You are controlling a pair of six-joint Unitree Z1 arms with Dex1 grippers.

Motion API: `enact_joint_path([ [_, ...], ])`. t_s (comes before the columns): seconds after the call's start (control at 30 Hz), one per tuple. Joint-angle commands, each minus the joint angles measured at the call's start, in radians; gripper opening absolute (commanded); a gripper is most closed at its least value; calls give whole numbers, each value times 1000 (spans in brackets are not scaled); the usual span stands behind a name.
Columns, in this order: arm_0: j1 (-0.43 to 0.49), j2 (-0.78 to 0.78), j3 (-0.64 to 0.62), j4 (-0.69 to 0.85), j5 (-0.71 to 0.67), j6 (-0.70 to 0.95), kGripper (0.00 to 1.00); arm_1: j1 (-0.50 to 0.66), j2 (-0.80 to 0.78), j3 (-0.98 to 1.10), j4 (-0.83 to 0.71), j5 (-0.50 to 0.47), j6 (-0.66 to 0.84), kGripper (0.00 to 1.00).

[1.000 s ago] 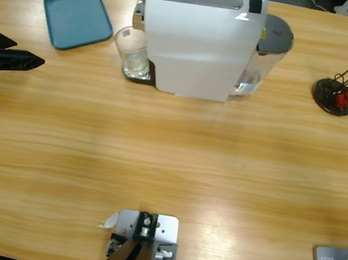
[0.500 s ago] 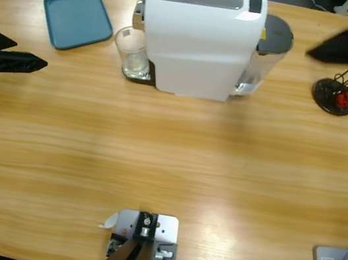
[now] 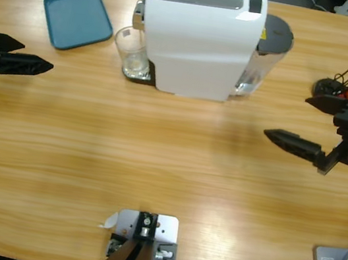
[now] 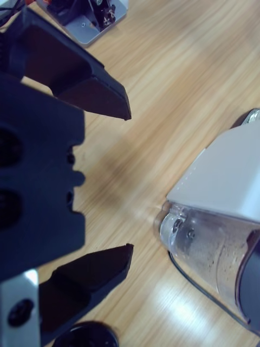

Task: Pour coffee

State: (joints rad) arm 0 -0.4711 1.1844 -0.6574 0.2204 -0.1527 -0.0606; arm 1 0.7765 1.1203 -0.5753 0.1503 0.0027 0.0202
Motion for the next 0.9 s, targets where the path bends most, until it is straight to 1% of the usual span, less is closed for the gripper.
enact_joint_path([
  [0.03, 0, 46, 35, -12, -18, 12, 982, 9, -13, 53, -61, 17, -39, 1000],
  [0.13, 0, 37, 37, -12, -18, 12, 982, 9, -20, 71, -63, 18, -42, 1000],
  [0.4, -1, 35, 41, -16, -20, 12, 982, 9, 35, 86, -91, 36, -40, 1000],
  [0.67, 0, 56, 38, -35, -45, 20, 987, 9, 31, 89, -98, 33, -40, 1000],
  [0.8, 0, -26, 61, -64, -45, 43, 987, 9, 27, 96, -109, 26, -40, 1000],
  [0.9, -14, -81, 123, -158, -45, 55, 989, 9, 24, 103, -119, 22, -40, 1000],
])
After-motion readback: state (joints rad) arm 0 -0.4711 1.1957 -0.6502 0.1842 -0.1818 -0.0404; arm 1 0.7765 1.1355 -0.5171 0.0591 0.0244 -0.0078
